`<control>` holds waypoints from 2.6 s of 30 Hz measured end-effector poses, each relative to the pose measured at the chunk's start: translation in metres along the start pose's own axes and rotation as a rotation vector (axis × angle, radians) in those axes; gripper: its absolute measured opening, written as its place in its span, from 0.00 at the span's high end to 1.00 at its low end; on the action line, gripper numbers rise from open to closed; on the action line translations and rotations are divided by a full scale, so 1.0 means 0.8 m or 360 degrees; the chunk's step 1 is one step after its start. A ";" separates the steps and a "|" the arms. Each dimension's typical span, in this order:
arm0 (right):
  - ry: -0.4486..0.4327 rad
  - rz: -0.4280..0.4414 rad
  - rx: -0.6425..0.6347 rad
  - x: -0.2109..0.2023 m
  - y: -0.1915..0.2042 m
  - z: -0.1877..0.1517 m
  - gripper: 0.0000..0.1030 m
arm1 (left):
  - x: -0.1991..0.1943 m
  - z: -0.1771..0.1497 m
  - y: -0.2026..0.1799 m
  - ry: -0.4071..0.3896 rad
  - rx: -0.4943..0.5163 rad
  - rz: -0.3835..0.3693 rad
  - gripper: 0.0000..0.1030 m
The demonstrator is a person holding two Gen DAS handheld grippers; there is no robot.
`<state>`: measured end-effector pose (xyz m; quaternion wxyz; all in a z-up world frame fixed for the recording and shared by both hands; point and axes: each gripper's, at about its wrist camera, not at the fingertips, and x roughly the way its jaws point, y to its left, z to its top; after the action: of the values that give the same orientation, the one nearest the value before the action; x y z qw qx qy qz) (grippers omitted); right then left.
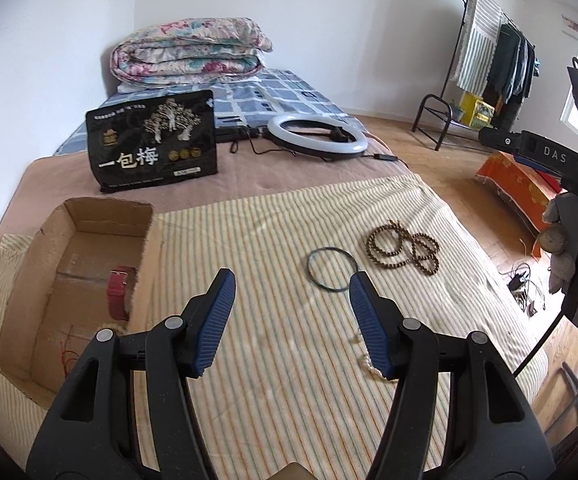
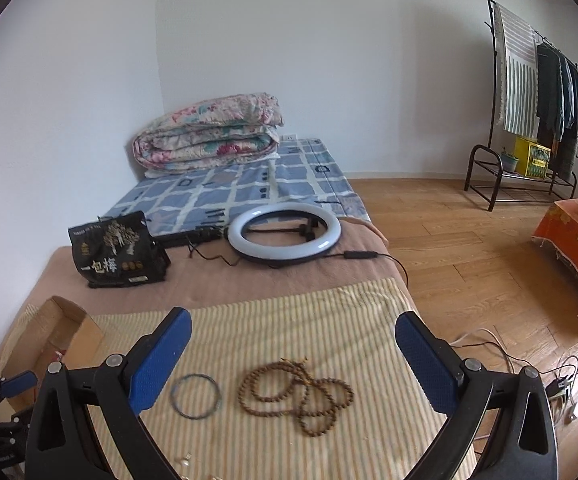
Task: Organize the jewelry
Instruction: 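Move both tools out of the box toward the brown prayer beads, then lower the right tool onto the brown prayer beads and close on them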
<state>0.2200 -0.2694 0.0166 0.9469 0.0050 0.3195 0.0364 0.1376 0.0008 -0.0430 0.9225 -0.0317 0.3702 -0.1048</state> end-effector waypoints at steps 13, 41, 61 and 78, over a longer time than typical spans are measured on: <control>0.0253 0.0120 -0.0185 0.045 -0.031 -0.052 0.00 | 0.046 -0.037 -0.052 0.0184 0.0147 -0.0146 0.49; 0.0590 0.0275 -0.0095 0.157 -0.058 -0.157 0.00 | 0.128 -0.074 -0.081 0.0359 0.0229 -0.0250 0.69; 0.0617 0.0302 -0.0006 0.205 -0.022 -0.134 0.00 | 0.167 -0.083 -0.075 0.0452 0.0199 -0.0268 0.80; 0.0685 0.0095 -0.0011 0.250 0.020 -0.113 0.00 | 0.172 -0.082 -0.073 0.0456 0.0215 -0.0255 0.86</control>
<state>0.3227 -0.2404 -0.1760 0.8553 0.0033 0.5140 0.0658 0.1789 -0.0851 -0.1756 0.8489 0.0162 0.4864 -0.2061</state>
